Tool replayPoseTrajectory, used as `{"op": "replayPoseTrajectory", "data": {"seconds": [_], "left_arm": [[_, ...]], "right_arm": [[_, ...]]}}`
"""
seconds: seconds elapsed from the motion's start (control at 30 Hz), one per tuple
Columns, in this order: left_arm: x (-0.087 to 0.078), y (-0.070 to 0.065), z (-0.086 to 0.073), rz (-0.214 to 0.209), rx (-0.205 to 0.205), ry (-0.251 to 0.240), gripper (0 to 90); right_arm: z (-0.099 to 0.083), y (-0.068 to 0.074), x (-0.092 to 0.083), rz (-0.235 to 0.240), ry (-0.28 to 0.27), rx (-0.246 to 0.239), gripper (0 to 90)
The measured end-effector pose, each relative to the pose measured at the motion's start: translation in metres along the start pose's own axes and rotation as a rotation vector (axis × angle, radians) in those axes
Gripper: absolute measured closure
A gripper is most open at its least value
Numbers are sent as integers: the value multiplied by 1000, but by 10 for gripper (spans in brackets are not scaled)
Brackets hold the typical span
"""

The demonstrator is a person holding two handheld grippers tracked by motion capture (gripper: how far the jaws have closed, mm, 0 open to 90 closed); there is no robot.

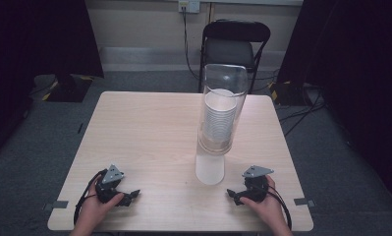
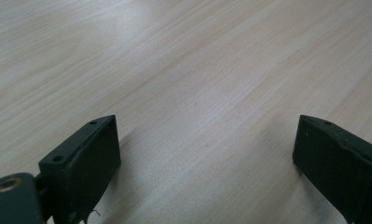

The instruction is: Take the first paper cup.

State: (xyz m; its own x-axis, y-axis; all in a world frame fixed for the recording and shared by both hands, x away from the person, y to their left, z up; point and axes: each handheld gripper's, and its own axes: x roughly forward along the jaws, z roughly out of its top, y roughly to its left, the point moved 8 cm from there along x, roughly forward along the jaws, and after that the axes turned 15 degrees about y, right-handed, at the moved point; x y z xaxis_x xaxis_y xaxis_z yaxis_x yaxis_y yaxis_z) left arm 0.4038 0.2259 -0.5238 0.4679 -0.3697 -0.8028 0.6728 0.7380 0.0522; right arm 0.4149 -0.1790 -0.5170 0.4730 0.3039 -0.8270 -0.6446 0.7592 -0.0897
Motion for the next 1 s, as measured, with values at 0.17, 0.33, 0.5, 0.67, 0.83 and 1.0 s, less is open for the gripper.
{"op": "replayPoseTrajectory", "data": {"seconds": [0.17, 0.33, 0.5, 0.67, 0.83, 1.0], "left_arm": [[0, 0, 0, -1, 0, 0, 69], [0, 0, 0, -4, -1, -2, 66], [0, 0, 0, -3, 4, 4, 66], [0, 0, 0, 2, 0, 0, 66], [0, -1, 0, 3, -4, -1, 65], [0, 0, -1, 5, 3, 5, 65]], "right_arm": [[0, 0, 0, -2, 0, 3, 0], [3, 2, -1, -7, -17, 25, 86], [20, 16, -10, 47, -85, 43, 161], [53, 38, -23, 76, -179, 27, 169], [78, 50, -30, 84, -257, 28, 167], [95, 45, -38, 55, -340, 67, 185]]}}
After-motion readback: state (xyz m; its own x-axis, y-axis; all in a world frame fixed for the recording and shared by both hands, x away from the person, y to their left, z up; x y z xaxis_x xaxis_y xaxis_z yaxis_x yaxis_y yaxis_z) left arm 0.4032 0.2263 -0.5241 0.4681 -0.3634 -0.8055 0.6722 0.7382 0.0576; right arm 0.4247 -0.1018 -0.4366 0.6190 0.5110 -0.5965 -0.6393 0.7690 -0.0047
